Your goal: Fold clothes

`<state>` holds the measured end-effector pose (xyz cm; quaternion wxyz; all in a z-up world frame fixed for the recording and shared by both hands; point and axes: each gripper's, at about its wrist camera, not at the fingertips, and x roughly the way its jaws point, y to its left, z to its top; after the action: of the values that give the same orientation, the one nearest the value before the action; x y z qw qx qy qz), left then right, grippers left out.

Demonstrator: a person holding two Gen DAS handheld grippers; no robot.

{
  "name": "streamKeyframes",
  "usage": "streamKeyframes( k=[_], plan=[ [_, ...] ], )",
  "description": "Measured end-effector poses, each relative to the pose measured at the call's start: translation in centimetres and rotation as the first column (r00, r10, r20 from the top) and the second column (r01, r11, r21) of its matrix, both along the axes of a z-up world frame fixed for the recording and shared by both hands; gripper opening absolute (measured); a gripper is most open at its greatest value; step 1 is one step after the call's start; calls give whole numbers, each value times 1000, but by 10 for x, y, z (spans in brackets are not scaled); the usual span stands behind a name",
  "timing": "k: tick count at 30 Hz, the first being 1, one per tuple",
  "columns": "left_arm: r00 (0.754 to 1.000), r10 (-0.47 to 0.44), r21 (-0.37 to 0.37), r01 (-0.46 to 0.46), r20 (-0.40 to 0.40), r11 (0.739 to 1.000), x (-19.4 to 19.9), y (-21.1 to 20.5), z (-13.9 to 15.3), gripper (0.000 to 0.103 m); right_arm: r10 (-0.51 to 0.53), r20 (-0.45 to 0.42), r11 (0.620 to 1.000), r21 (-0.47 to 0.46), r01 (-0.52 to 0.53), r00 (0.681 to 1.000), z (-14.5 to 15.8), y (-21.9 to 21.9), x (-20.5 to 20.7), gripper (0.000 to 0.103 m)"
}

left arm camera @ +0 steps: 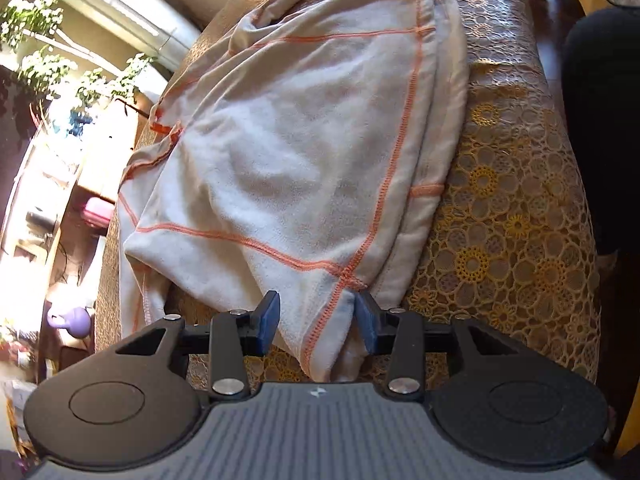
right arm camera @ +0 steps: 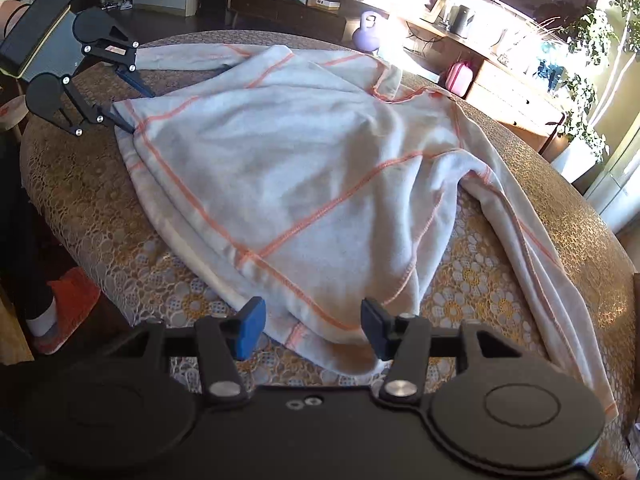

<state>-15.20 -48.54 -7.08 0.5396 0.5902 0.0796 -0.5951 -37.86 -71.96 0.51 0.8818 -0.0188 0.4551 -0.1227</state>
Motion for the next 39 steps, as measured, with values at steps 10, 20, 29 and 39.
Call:
streamKeyframes(
  k=[10, 20, 29, 39],
  plan=[
    [999, -30, 24, 30, 28, 999, 2, 5, -3, 38, 6, 43, 996, 87, -10, 999, -1, -1, 9, 103],
    [998, -24, -44, 26, 62, 999, -1, -6, -8, 42, -47, 4, 984, 171, 45, 999, -27, -9, 9, 103],
    [986, 59, -179, -87, -156, 980, 5, -8, 6, 19, -74, 55, 994, 89, 69, 996, -15, -1, 3, 103],
    [858, 243, -273, -392, -453, 879, 53, -23, 38, 18, -8, 31, 999, -39, 9, 999, -26, 12, 22, 103]
  ],
)
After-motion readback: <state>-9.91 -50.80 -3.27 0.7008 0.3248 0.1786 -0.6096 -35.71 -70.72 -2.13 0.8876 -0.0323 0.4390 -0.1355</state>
